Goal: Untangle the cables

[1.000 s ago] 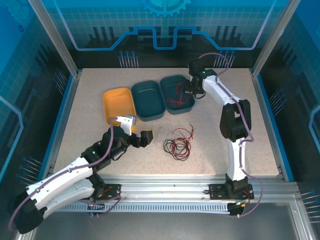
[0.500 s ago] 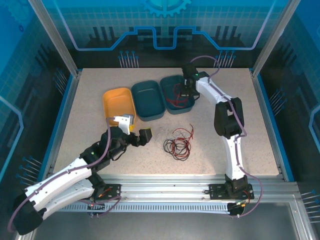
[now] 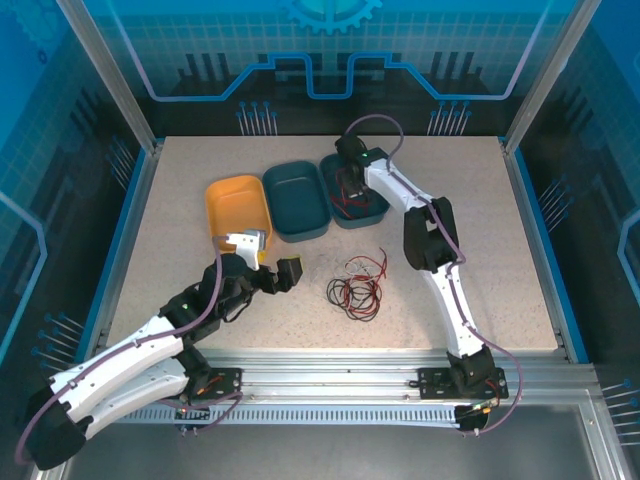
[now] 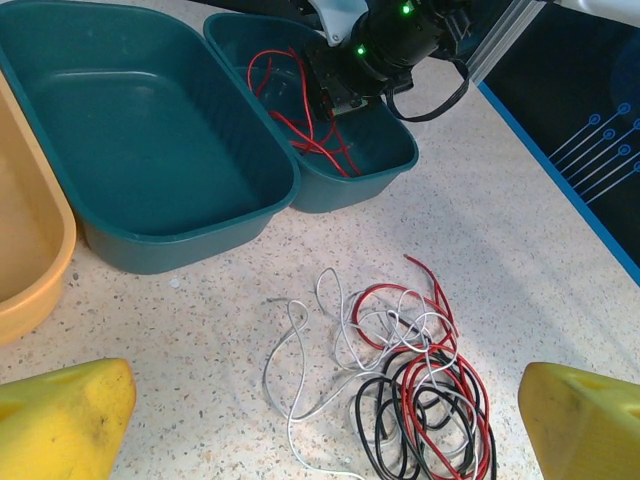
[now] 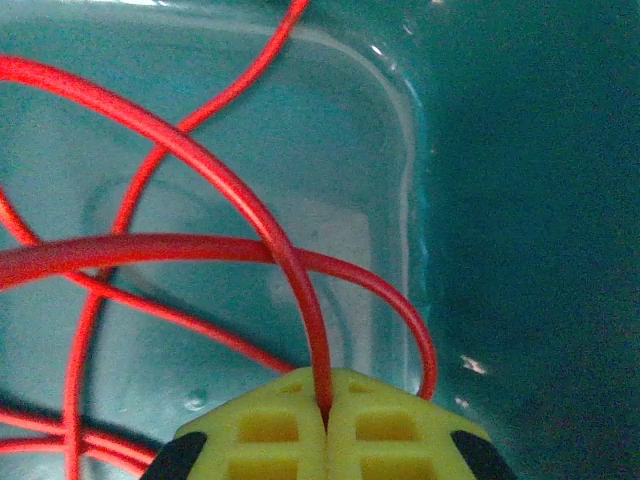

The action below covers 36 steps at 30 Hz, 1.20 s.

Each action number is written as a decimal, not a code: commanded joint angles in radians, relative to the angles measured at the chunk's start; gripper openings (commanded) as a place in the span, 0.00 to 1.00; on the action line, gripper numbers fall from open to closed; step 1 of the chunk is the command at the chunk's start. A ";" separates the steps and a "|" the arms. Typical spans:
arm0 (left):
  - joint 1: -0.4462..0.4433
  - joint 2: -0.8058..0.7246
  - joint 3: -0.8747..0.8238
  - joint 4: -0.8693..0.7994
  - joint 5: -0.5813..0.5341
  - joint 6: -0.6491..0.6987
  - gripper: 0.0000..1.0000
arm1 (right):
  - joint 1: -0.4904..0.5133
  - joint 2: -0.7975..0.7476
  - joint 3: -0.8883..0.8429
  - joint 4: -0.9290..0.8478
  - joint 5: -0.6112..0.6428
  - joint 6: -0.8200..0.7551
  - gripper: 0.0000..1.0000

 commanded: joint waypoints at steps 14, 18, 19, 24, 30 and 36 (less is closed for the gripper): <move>0.003 -0.005 0.004 0.004 -0.015 -0.019 0.99 | 0.001 -0.075 0.045 -0.033 0.121 -0.087 0.26; 0.001 -0.003 0.004 0.008 -0.009 -0.019 0.99 | 0.004 -0.145 -0.012 -0.008 0.121 -0.084 0.31; 0.002 -0.004 0.005 0.007 -0.008 -0.020 0.99 | 0.006 -0.166 -0.031 0.001 0.120 -0.083 0.32; 0.001 -0.003 0.005 0.013 -0.009 -0.020 0.99 | 0.013 -0.258 -0.100 0.032 0.121 -0.079 0.37; 0.001 -0.001 0.005 0.020 -0.009 -0.020 0.99 | 0.023 -0.358 -0.162 0.038 0.104 -0.050 0.41; 0.004 0.029 0.028 0.003 -0.001 -0.032 0.99 | 0.036 -0.552 -0.342 0.061 0.047 0.056 0.44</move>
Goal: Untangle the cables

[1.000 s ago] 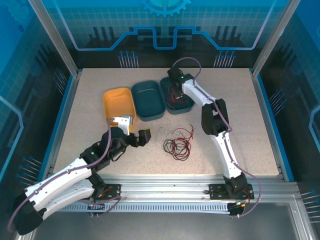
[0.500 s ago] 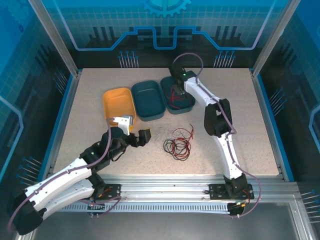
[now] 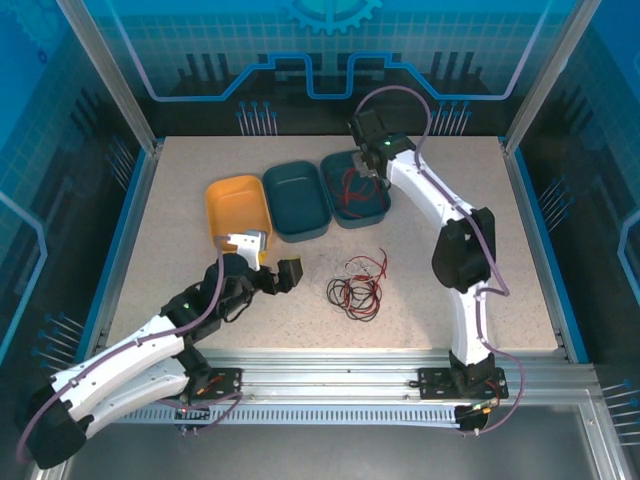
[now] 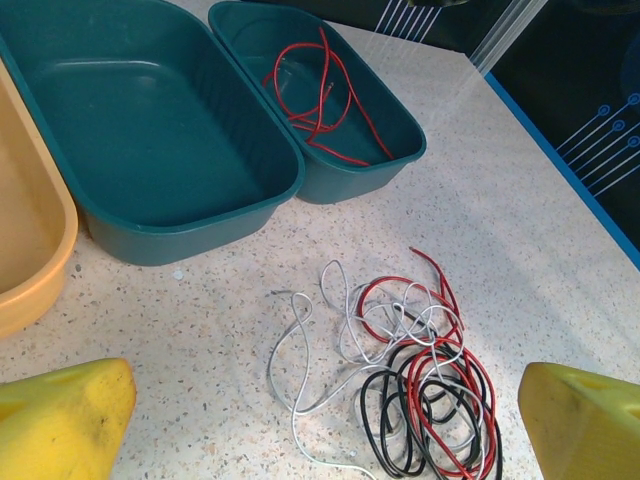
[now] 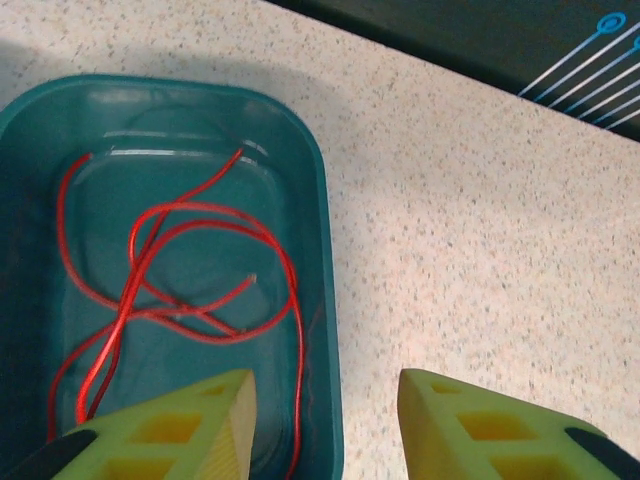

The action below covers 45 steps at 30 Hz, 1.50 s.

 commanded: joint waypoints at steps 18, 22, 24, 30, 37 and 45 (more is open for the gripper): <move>0.008 0.241 0.079 0.062 0.069 -0.125 0.99 | 0.059 -0.779 -0.893 0.045 -0.109 0.529 1.00; 0.008 0.369 0.154 -0.010 0.086 -0.139 0.99 | 0.076 -0.857 -1.013 0.066 -0.179 0.578 1.00; 0.008 0.433 0.190 -0.033 0.107 -0.143 0.99 | 0.090 -0.867 -1.049 0.062 -0.195 0.594 0.98; 0.005 0.570 0.205 0.053 0.185 -0.188 0.99 | 0.100 -0.829 -1.105 0.098 -0.276 0.633 0.81; -0.004 0.673 0.266 0.057 0.205 -0.159 0.99 | 0.101 -0.689 -1.080 0.142 -0.358 0.671 0.55; -0.041 0.745 0.310 0.071 0.217 -0.163 0.99 | 0.092 -0.606 -1.097 0.217 -0.425 0.698 0.43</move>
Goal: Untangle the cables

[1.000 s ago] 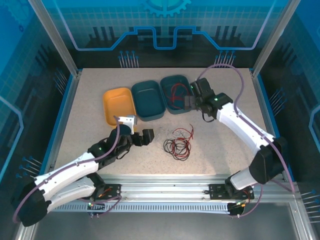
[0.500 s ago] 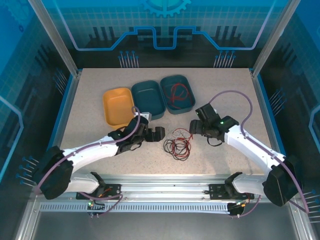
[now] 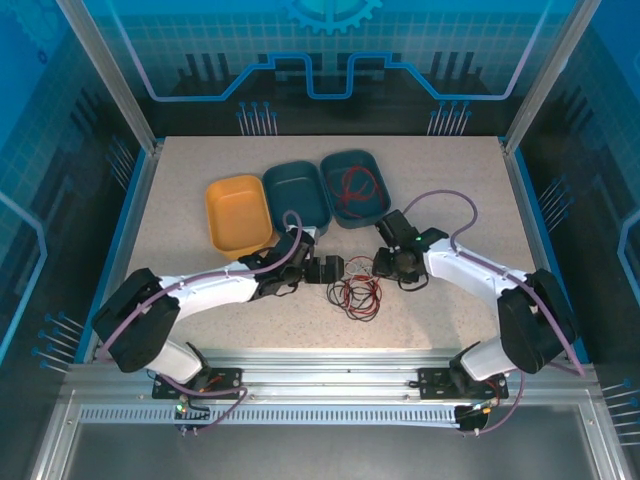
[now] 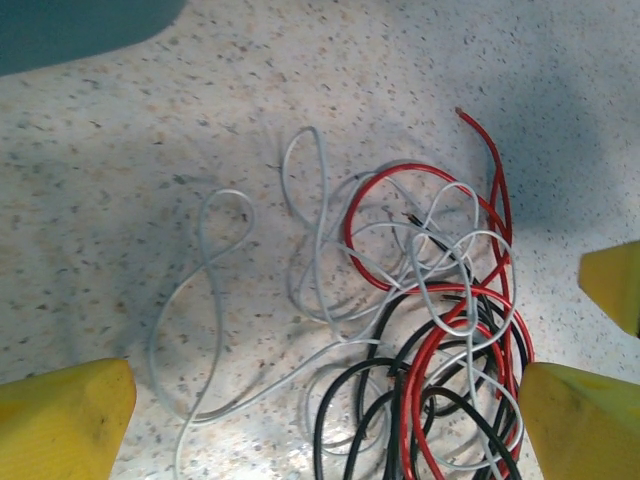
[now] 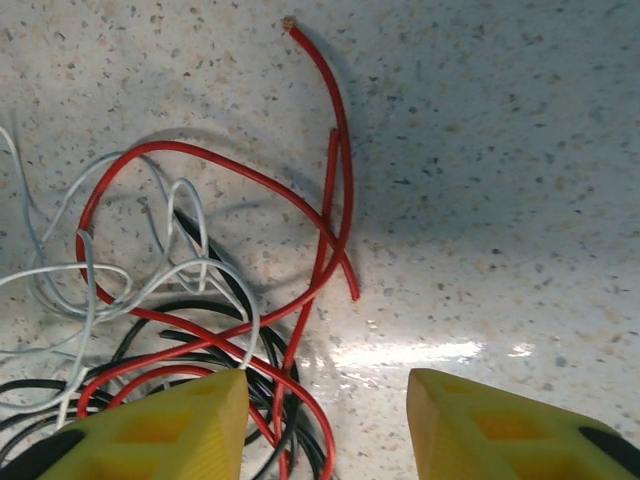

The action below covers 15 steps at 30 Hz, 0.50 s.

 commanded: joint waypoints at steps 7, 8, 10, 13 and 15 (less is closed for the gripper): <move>-0.026 0.070 0.044 0.041 0.056 -0.008 0.99 | 0.000 0.015 -0.048 0.040 -0.091 0.023 0.34; -0.027 0.073 0.047 0.043 0.061 -0.008 0.99 | 0.001 0.011 -0.058 0.043 -0.096 0.020 0.34; -0.028 0.085 0.056 0.044 0.069 -0.006 0.99 | 0.002 0.004 -0.078 0.046 -0.109 0.016 0.32; -0.032 0.099 0.065 0.052 0.076 -0.007 0.99 | 0.007 0.008 -0.098 0.046 -0.122 0.014 0.28; -0.033 0.107 0.070 0.054 0.081 -0.009 0.99 | 0.011 0.014 -0.109 0.053 -0.125 0.016 0.26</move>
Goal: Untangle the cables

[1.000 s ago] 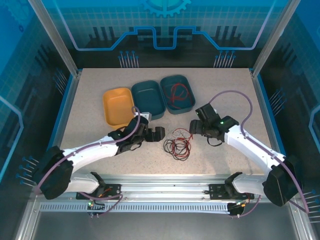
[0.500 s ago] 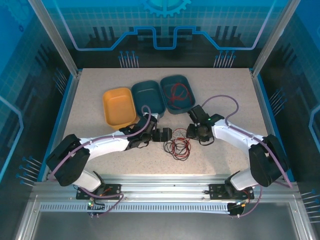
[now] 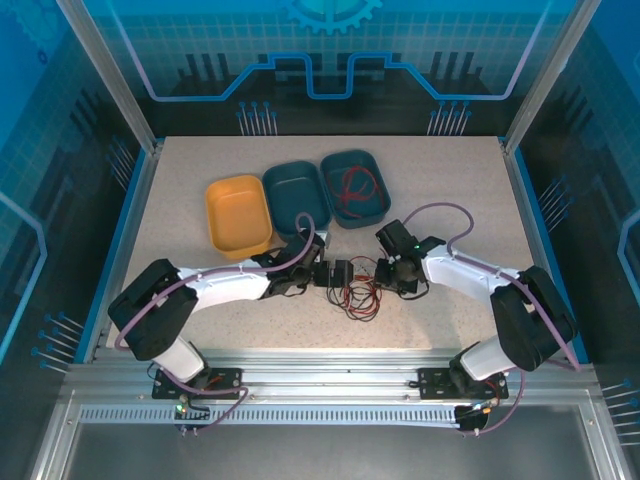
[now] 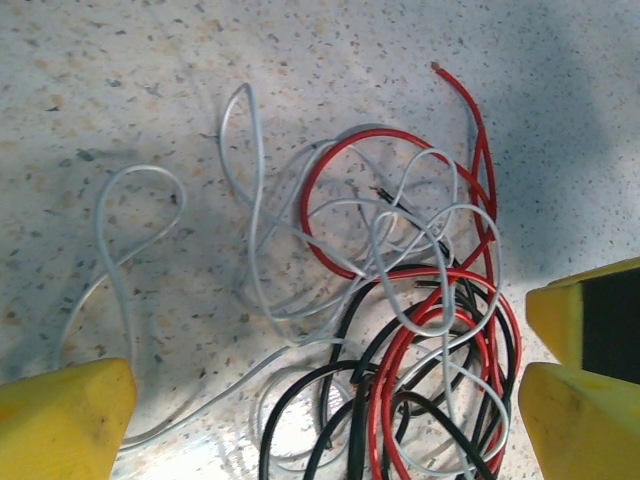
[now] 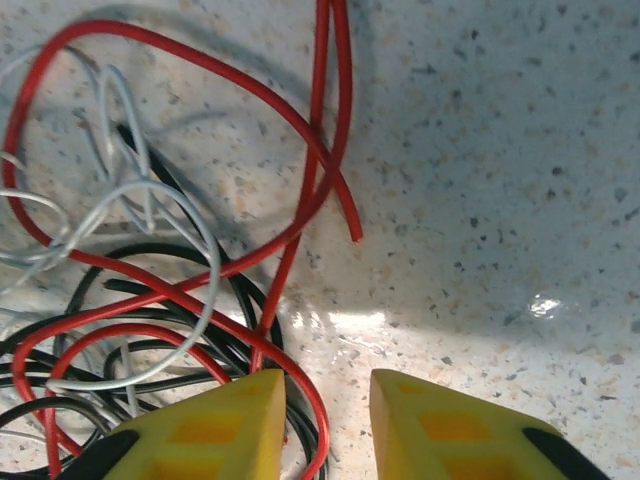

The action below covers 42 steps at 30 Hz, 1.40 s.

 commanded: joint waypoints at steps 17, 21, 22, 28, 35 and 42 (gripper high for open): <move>-0.008 0.034 0.034 0.014 0.027 -0.008 0.99 | 0.028 0.066 -0.020 0.054 -0.066 0.009 0.20; -0.008 0.037 0.035 0.014 0.029 -0.010 0.99 | 0.043 0.044 -0.015 0.036 -0.059 0.012 0.23; -0.008 0.036 0.034 0.015 0.029 -0.012 0.99 | 0.046 0.038 -0.015 0.033 -0.060 0.014 0.24; -0.008 0.037 0.031 0.013 0.026 -0.017 0.99 | 0.065 0.009 -0.018 0.013 -0.064 0.026 0.24; -0.008 0.040 0.032 0.012 0.032 -0.022 0.99 | 0.080 -0.009 -0.029 0.017 -0.067 0.040 0.24; -0.008 0.042 0.033 0.007 0.034 -0.020 0.99 | 0.080 0.039 -0.032 0.045 -0.067 0.042 0.22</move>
